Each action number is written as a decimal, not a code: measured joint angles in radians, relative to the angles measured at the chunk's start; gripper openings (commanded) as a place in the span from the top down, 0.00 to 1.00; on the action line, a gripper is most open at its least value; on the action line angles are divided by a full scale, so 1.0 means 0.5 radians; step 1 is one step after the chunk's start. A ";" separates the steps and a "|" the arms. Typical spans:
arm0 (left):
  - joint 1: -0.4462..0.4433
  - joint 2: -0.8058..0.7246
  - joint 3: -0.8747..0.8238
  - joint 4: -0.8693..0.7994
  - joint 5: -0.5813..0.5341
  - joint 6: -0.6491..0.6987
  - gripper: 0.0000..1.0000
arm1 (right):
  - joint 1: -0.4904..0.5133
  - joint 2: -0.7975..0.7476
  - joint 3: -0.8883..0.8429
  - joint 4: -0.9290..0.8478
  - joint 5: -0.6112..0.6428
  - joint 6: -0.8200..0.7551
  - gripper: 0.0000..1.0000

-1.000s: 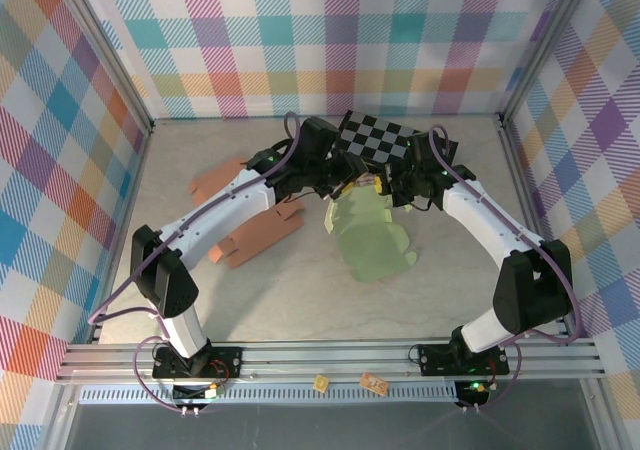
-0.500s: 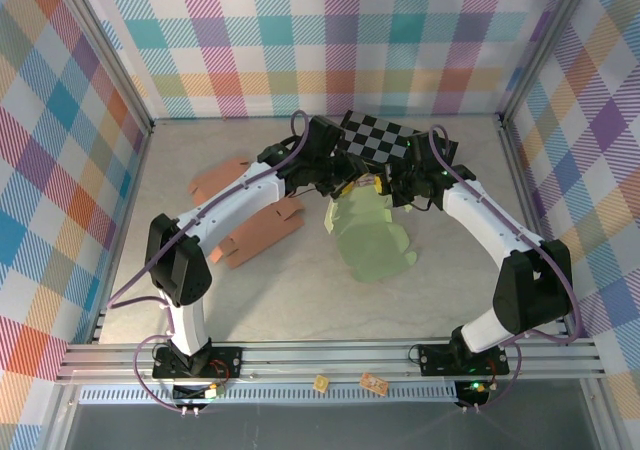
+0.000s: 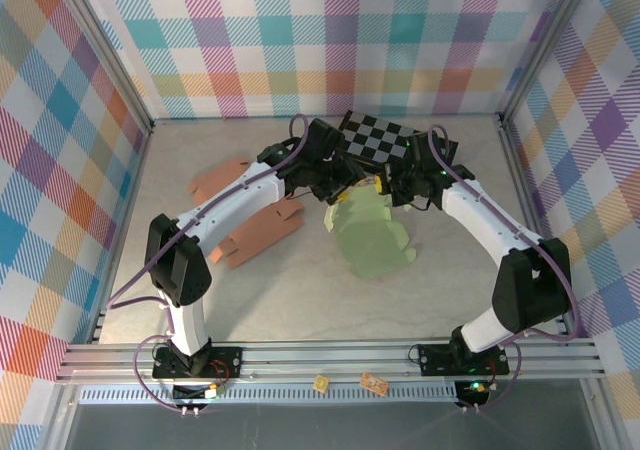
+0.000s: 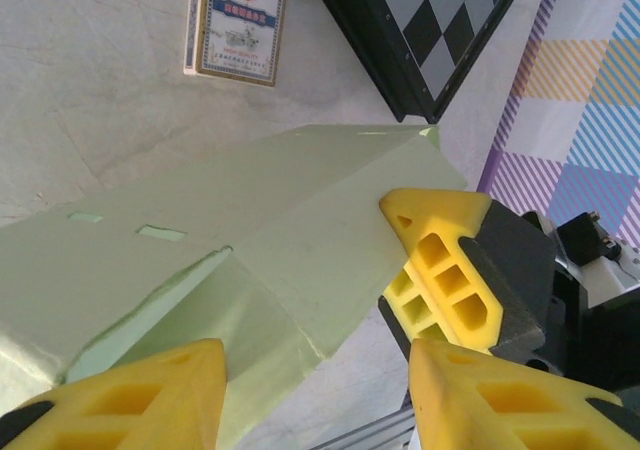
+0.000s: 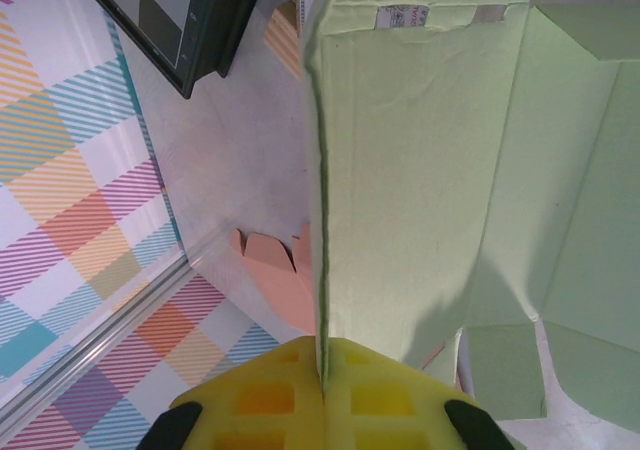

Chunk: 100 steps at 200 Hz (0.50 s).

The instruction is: Fold the paper box

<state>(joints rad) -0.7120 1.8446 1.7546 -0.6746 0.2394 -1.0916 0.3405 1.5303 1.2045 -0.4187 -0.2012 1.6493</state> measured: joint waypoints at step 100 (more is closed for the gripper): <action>-0.011 0.040 -0.043 0.285 0.083 -0.236 0.61 | 0.002 0.002 0.000 0.092 0.013 0.031 1.00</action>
<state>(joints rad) -0.7177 1.8648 1.7329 -0.5320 0.2810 -1.2095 0.3412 1.5311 1.2045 -0.3725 -0.1947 1.6646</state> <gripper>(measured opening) 0.434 0.055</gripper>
